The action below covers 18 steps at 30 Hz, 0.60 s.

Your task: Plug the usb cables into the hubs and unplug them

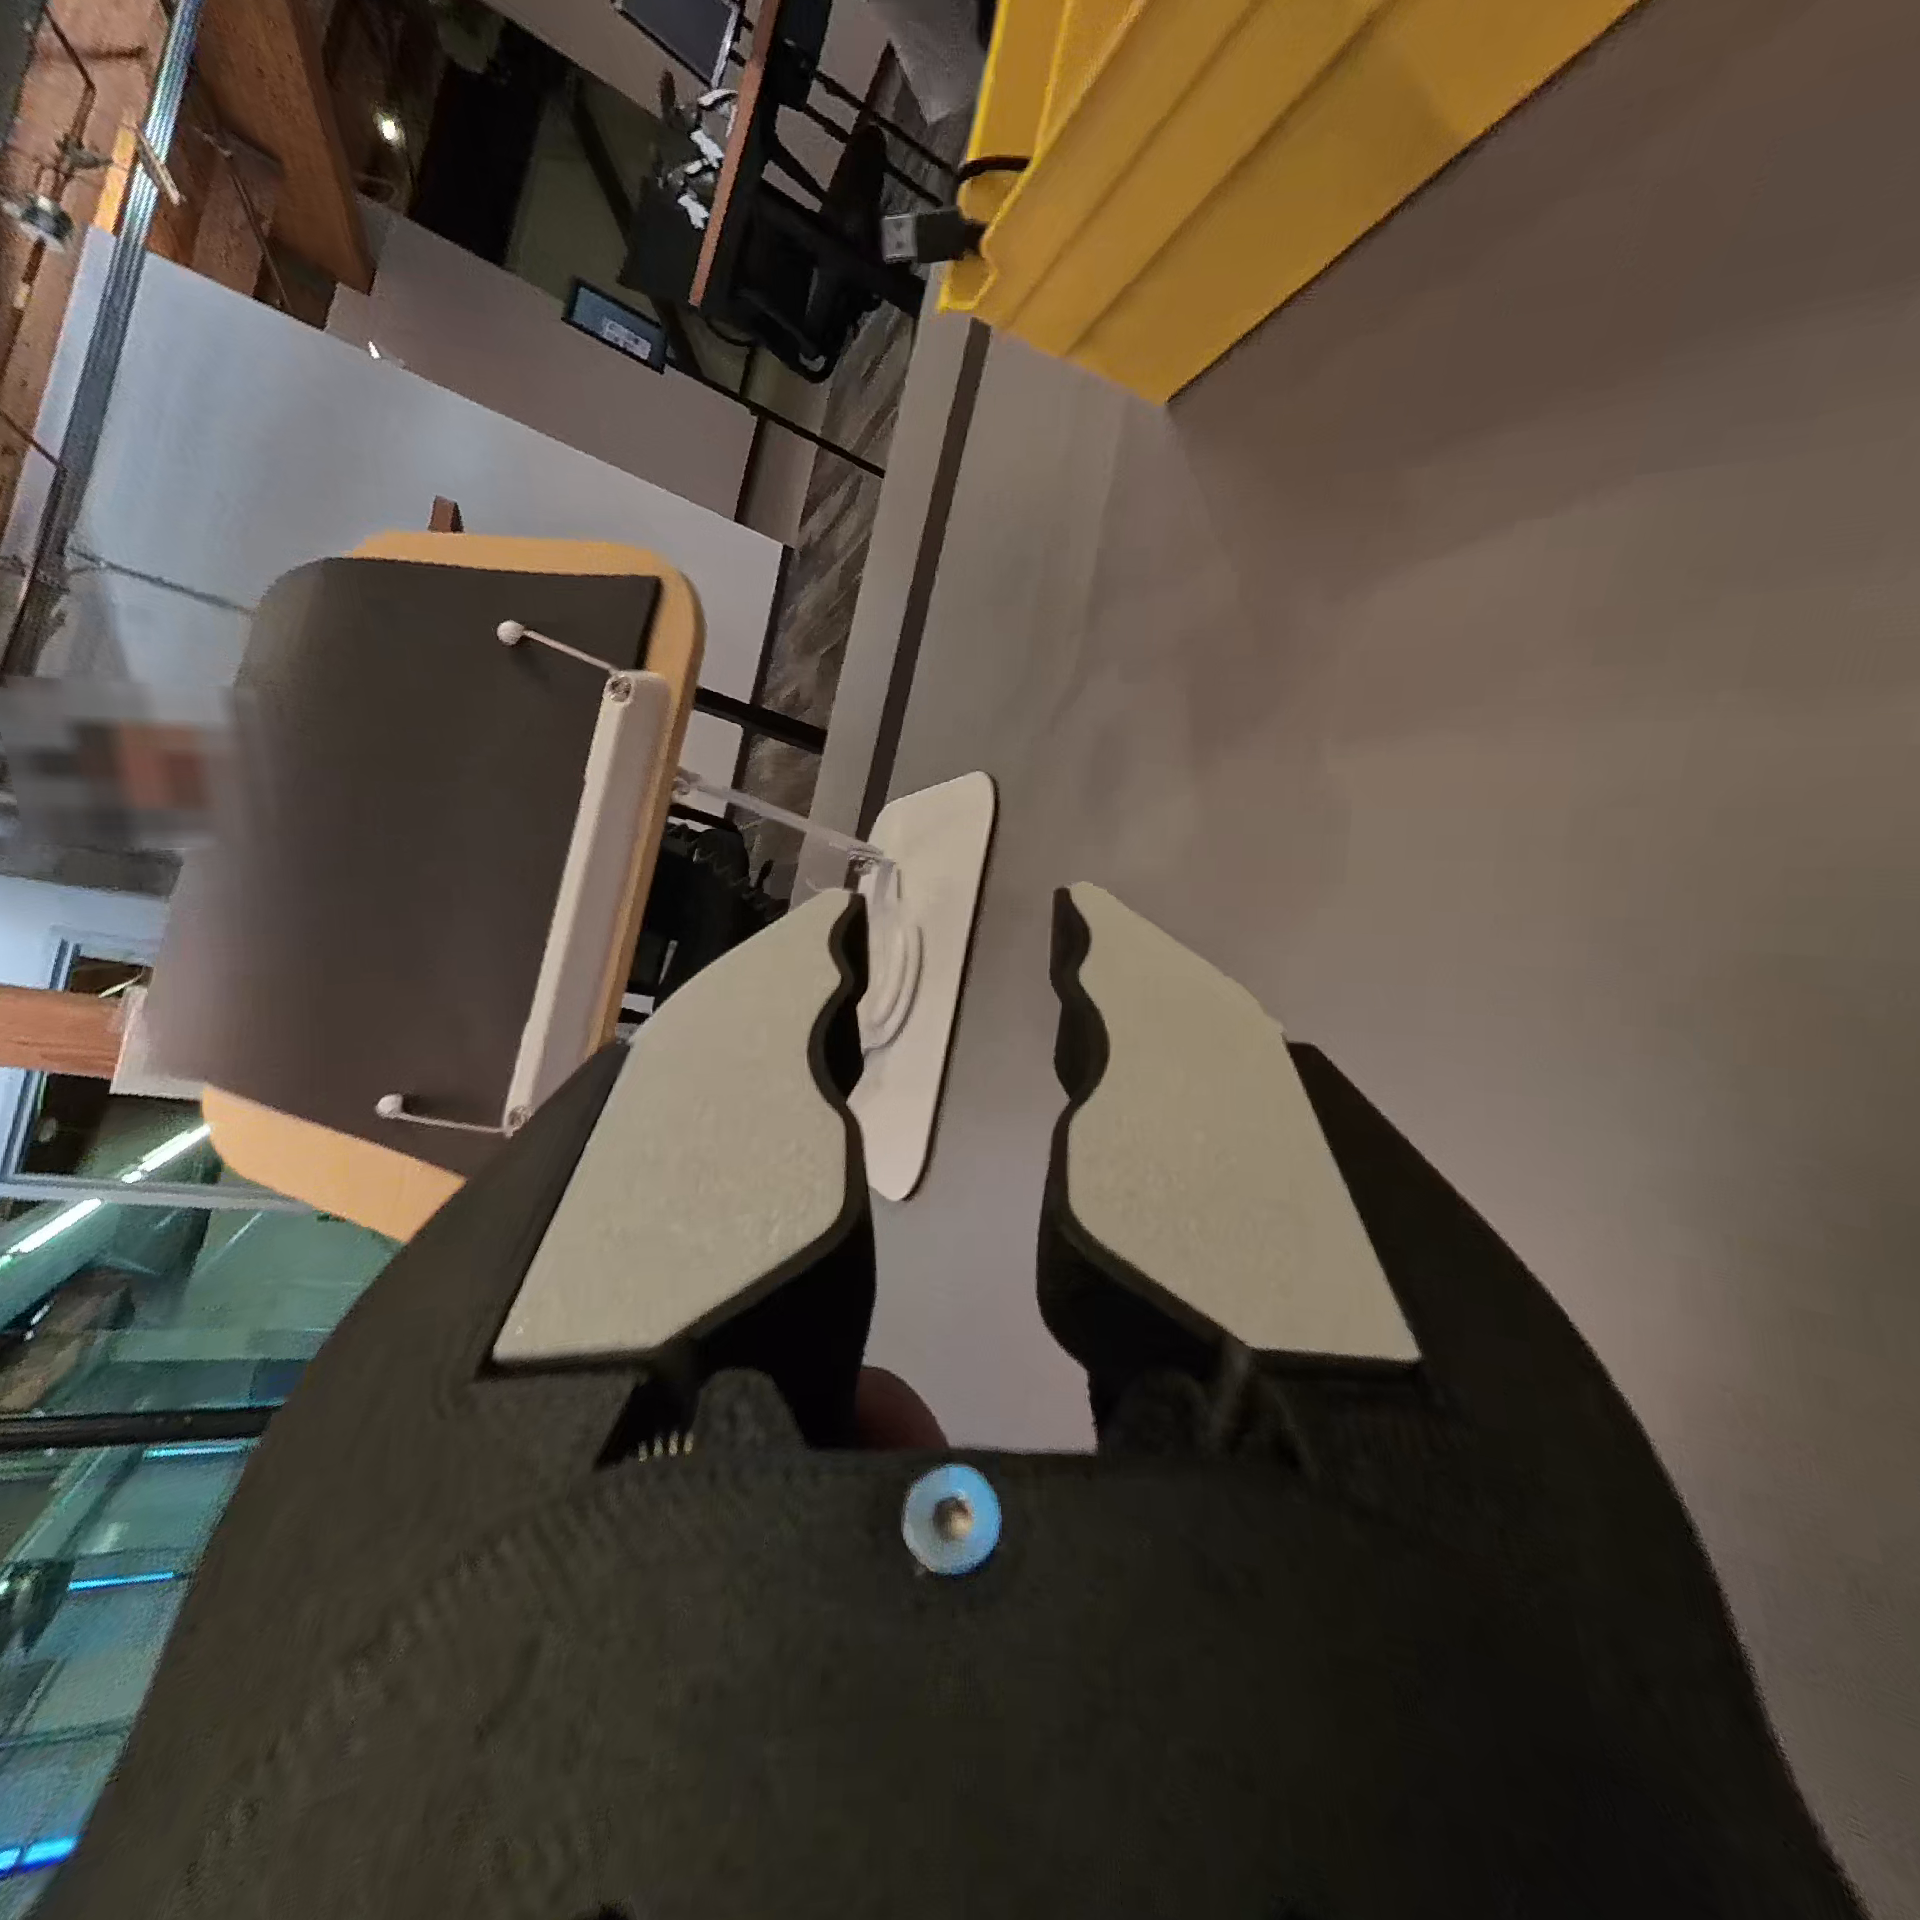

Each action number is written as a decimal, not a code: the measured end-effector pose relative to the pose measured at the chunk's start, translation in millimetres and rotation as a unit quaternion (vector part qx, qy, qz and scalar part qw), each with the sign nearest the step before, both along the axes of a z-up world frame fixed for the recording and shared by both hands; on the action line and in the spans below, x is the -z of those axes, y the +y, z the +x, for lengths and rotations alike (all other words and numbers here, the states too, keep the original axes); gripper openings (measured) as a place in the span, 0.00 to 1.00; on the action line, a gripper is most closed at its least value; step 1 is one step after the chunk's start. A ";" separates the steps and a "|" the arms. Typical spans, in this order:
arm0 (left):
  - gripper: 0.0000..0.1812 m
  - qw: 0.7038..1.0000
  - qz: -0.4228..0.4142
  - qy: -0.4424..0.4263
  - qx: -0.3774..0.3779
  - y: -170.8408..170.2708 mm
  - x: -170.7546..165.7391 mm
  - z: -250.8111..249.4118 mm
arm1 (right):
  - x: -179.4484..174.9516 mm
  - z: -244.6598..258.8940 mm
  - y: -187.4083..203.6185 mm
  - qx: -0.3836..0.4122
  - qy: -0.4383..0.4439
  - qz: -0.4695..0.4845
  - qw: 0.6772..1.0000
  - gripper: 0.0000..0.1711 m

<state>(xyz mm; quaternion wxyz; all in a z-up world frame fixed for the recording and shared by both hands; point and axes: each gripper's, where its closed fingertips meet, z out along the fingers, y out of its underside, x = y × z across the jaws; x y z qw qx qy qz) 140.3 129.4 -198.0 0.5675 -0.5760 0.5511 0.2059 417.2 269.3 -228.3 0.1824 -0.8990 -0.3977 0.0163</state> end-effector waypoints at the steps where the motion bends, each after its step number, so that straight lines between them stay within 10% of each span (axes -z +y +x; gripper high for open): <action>1: 0.19 1.000 0.001 -0.004 -0.006 1.0 -5.1 -4.2 | -4.2 -4.2 -2.7 -0.004 0.004 0.010 1.000 0.27; 13: 0.20 0.975 -0.103 -0.002 -0.199 29.4 -58.7 -181.3 | -35.3 -54.4 -45.3 -0.040 0.101 0.042 0.993 0.25; 18: 0.21 0.923 -0.220 0.009 -0.316 38.5 -8.4 -289.9 | -33.6 -67.0 -55.2 -0.060 0.109 0.036 0.992 0.25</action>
